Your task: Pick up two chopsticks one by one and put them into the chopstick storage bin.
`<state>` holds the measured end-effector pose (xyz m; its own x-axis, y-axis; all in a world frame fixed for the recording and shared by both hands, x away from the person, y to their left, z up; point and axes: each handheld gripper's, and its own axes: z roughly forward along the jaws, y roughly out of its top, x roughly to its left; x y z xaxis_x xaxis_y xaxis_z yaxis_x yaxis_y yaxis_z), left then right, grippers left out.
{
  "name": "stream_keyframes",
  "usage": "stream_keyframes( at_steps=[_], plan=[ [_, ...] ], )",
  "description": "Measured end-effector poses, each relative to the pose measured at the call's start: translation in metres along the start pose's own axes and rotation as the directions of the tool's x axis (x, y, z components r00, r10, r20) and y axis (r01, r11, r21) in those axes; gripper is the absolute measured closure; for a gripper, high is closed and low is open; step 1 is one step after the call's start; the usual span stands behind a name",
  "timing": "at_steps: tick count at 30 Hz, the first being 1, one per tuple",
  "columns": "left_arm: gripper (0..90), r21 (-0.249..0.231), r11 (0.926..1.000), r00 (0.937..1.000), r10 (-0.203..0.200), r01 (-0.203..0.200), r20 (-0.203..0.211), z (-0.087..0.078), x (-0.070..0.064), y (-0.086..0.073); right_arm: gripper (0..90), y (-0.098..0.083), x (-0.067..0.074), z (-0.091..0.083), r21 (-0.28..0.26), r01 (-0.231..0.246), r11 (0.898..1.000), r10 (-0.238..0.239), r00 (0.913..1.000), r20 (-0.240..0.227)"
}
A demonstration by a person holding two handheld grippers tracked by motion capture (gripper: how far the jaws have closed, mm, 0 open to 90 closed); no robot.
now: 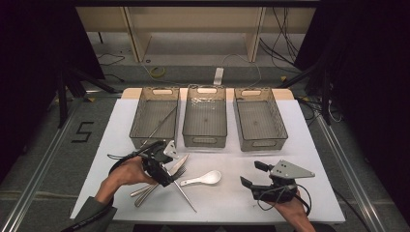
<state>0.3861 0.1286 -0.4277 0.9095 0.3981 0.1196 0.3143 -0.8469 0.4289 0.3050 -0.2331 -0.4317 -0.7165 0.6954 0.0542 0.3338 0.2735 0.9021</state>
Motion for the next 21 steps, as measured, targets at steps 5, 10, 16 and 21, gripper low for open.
stream_keyframes(
  at_steps=[5, 10, 16, 21],
  plan=[
    [17.8, 0.054, 0.9976, 0.9991, 0.042, -0.043, 0.005, 0.007, -0.003, -0.002, 27.2, 0.000, 0.000, 0.000, 0.000, 0.000, 1.000, 0.000, 1.0000, -0.002],
    [20.1, 0.091, 0.9919, 0.9961, 0.088, -0.088, 0.006, 0.015, -0.005, -0.003, 27.2, 0.000, 0.000, 0.000, -0.001, -0.001, 1.000, 0.001, 1.0000, -0.003],
    [22.0, 0.110, 0.9883, 0.9943, 0.107, -0.106, 0.002, 0.019, -0.005, -0.005, 27.2, 0.000, 0.000, 0.000, 0.000, -0.001, 1.000, 0.001, 1.0000, -0.003],
    [22.9, 0.106, 0.9854, 0.9910, 0.133, -0.134, 0.011, 0.023, -0.006, -0.004, 27.2, 0.000, 0.000, 0.001, 0.004, 0.000, 1.000, 0.000, 1.0000, -0.007]
  ],
)
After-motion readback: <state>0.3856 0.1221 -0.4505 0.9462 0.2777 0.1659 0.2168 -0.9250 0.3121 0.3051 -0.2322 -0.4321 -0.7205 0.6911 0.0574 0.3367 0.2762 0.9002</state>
